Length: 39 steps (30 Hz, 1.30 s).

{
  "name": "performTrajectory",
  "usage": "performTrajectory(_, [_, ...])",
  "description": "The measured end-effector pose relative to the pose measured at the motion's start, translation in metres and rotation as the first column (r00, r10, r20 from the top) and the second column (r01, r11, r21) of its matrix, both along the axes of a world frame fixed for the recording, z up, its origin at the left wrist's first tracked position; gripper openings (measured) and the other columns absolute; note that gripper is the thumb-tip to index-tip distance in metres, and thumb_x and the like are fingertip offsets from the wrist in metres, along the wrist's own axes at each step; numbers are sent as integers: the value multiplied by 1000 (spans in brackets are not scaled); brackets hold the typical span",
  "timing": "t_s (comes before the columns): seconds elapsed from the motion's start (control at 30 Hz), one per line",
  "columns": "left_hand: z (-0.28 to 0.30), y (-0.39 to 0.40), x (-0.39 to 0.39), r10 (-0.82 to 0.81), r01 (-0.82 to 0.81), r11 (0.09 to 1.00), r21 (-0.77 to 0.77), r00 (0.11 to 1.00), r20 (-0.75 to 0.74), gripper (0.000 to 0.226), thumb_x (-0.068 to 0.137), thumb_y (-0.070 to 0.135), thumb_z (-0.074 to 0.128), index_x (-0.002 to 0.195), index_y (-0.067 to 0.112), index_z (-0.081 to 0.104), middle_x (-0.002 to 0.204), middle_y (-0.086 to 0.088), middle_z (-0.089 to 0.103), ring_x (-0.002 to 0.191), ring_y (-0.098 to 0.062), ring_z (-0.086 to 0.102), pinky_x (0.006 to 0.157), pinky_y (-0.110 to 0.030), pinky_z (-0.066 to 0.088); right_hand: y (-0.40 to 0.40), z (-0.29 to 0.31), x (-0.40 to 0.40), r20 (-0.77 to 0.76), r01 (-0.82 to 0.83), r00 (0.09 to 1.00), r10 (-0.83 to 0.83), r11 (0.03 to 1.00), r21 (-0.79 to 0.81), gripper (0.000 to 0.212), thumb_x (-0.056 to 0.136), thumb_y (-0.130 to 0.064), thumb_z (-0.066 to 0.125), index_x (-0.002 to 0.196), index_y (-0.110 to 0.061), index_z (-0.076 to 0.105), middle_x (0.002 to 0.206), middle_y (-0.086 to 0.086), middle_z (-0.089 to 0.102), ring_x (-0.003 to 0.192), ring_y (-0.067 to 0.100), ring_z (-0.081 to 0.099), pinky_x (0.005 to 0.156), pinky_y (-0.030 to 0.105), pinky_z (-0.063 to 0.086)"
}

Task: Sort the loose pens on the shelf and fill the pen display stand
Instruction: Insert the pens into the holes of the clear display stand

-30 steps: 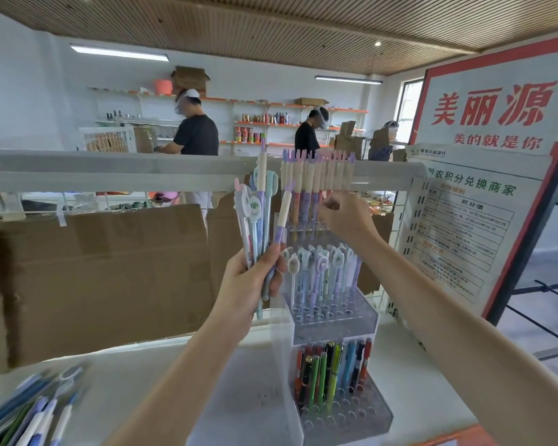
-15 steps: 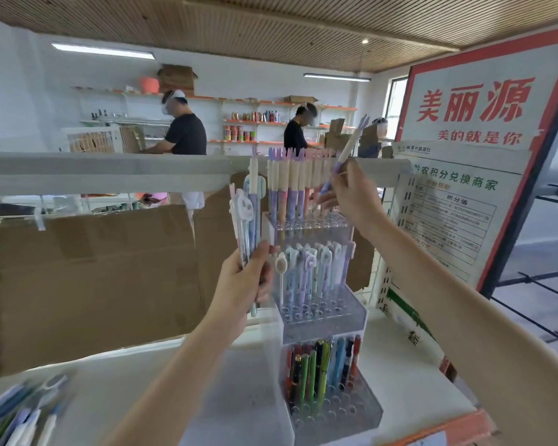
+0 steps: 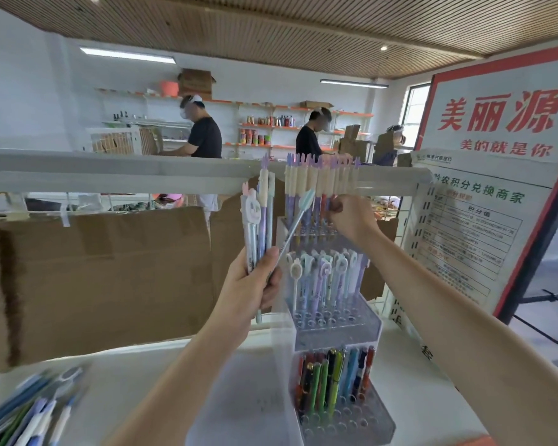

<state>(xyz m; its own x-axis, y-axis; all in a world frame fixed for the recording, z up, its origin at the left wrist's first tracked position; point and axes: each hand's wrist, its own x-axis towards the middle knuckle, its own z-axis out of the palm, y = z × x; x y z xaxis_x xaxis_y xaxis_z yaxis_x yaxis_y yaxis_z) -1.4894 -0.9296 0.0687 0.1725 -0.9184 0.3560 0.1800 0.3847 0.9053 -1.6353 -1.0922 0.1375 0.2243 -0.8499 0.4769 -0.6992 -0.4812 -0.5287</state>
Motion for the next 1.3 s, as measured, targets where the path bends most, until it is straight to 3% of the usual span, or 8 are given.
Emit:
performTrajectory(0.17, [3,3,-2,-21,20,999,-33,1000,-18,24,86,29,56,78,11,43,58,2,47,42,-10,32,39,-18,27,-2,-1,1,4,20,1000,-20,1000,12,17,92,-9,53,78,-7,63,85,12,65,78,22,57,68,25,40])
performTrajectory(0.33, [2,6,-5,-23,22,999,-38,1000,-5,22,90,25,54,78,10,44,60,-1,46,43,-11,32,39,-19,26,8,2,-3,-68,49,997,-47,999,25,17,93,-12,55,83,-2,65,84,13,64,75,23,58,63,27,40])
performTrajectory(0.4, [1,7,-5,-16,16,999,-48,1000,-2,23,88,27,55,77,9,45,60,-4,45,43,-11,32,38,-19,27,24,4,-7,29,19,999,-18,1000,-14,18,93,-14,55,84,-3,65,78,7,63,67,15,54,58,25,42])
performTrajectory(0.5, [-2,11,-5,-28,27,997,-72,1000,-10,23,88,27,56,74,11,47,58,-4,45,44,-12,31,38,-19,26,62,-6,-20,316,-238,931,185,961,138,13,91,-12,58,87,-7,70,71,-4,65,55,5,49,48,9,39])
performTrajectory(0.6, [-7,9,-14,-49,50,996,-76,999,11,18,92,24,53,76,14,53,57,-2,47,44,-12,30,38,-20,24,101,-22,-28,537,-623,739,407,716,314,15,89,-17,59,88,-9,71,78,3,68,56,7,51,52,14,42])
performTrajectory(0.77, [-24,4,-37,-33,37,998,-49,995,96,4,92,20,53,91,17,56,58,3,59,37,-9,35,35,-16,27,114,-36,-35,567,-467,767,302,868,170,14,90,-9,58,78,-6,63,61,-3,66,55,7,62,55,17,50])
performTrajectory(0.93, [-44,3,-35,-15,14,999,36,1000,26,27,82,28,57,92,3,55,62,-1,59,37,-9,35,35,-16,27,98,-45,-67,509,-202,853,114,972,120,13,89,-17,62,89,-4,57,72,5,70,59,17,70,54,25,57])
performTrajectory(1.3, [-43,7,-24,5,-5,1000,7,1000,13,29,87,27,55,78,0,55,56,-6,50,38,-12,31,36,-20,22,58,-85,-55,281,-107,958,47,974,200,7,92,-3,56,86,-7,56,76,7,68,60,14,70,64,29,59])
